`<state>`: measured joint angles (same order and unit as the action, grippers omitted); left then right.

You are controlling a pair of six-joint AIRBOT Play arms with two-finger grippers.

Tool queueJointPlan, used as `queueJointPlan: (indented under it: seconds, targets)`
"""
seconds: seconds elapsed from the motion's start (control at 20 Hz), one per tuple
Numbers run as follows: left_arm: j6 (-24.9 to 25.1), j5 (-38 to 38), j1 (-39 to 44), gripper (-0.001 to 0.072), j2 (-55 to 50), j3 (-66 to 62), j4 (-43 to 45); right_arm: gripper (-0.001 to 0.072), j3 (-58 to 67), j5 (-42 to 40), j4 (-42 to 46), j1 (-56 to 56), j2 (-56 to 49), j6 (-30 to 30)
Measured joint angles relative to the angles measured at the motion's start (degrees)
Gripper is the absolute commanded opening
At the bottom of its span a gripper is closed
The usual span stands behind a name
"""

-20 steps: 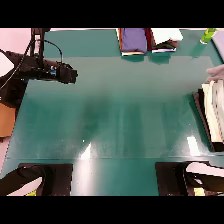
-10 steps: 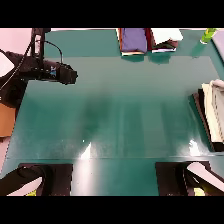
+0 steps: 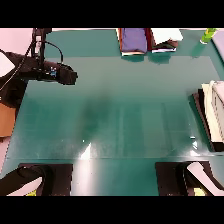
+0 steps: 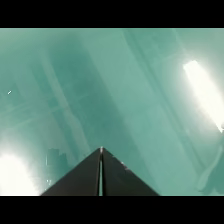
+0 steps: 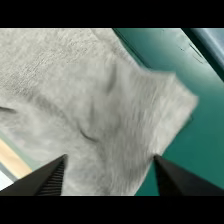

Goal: Fold the shirts.

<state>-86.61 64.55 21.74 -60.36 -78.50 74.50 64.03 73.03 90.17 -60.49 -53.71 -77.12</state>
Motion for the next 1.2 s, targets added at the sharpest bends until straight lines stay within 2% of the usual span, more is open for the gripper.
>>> queueJointPlan:
  seconds: [0.2,0.35,0.55,0.6,0.75,0.8,0.85,1.0,1.2]
  targets:
    - [0.1,0.0,0.0,0.0023,0.0,0.0,0.0,0.0657,4.2,-0.1,0.8,1.0,-1.5,0.2]
    - [0.1,-0.1,0.0,0.0024,0.0,0.0,0.0,0.0657,9.5,-0.3,-7.1,7.1,-3.1,0.0]
    - [0.1,-1.0,0.0,0.0023,0.0,0.0,0.1,0.0654,13.1,-0.2,-19.9,24.6,-5.5,-1.2]
    - [0.1,-1.3,0.0,0.0023,0.0,0.0,0.2,0.0607,13.4,-0.3,-21.7,29.8,-6.2,-1.4]
    - [0.1,-1.6,0.0,0.0024,0.0,0.0,0.2,0.0342,14.0,-1.4,-24.8,45.8,-9.0,-1.7]
    - [0.1,-1.8,0.0,0.0023,0.0,0.0,0.2,0.0153,14.1,-1.7,-25.4,51.0,-10.1,-1.7]
    - [0.1,-1.8,0.0,0.0023,0.0,0.0,0.2,0.0015,14.2,-2.4,-25.8,55.8,-11.1,-1.7]
    - [0.1,-1.9,0.0,0.0023,0.0,0.0,0.2,0.0014,14.4,-4.0,-26.5,66.9,-13.4,-0.9]
    - [0.1,-2.0,0.0,0.0023,0.0,0.0,0.2,0.0014,14.4,-5.5,-26.9,74.8,-14.9,-0.4]
